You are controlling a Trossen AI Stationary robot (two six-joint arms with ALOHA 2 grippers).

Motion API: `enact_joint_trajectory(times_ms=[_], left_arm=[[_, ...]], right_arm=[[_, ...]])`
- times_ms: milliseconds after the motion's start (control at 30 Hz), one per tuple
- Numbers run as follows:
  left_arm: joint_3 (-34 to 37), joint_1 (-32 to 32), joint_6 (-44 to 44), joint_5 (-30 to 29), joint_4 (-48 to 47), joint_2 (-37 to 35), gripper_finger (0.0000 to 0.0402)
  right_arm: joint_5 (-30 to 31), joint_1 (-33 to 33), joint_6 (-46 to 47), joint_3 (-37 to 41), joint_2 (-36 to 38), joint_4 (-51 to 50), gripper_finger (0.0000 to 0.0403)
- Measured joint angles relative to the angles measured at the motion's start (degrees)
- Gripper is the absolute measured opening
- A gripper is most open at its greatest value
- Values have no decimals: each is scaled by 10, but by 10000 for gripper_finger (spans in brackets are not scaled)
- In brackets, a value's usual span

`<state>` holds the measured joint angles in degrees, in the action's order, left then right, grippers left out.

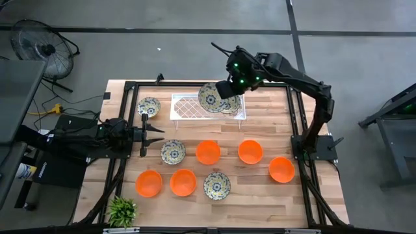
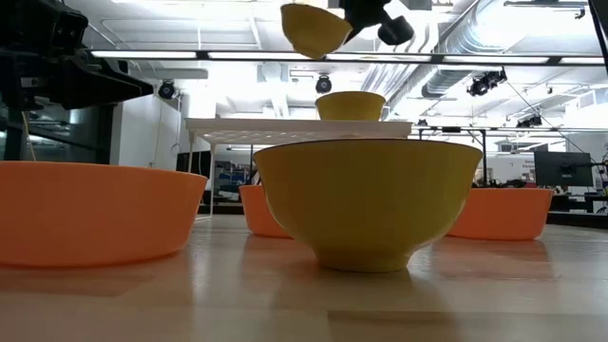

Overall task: Pick & Place Mini bowls
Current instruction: Stack the white patterned bowl on the other white patterned bowl on the shelf

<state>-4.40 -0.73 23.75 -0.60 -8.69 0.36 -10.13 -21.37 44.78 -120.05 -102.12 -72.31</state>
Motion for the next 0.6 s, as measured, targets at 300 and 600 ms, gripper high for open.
enact_joint_trajectory(times_ms=[300,600], left_arm=[[0,0,0,0,0,0,131],[0,0,0,0,0,0,131]], right_arm=[[17,-4,32,0,-23,-9,0],[51,-18,62,0,-28,-58,0]])
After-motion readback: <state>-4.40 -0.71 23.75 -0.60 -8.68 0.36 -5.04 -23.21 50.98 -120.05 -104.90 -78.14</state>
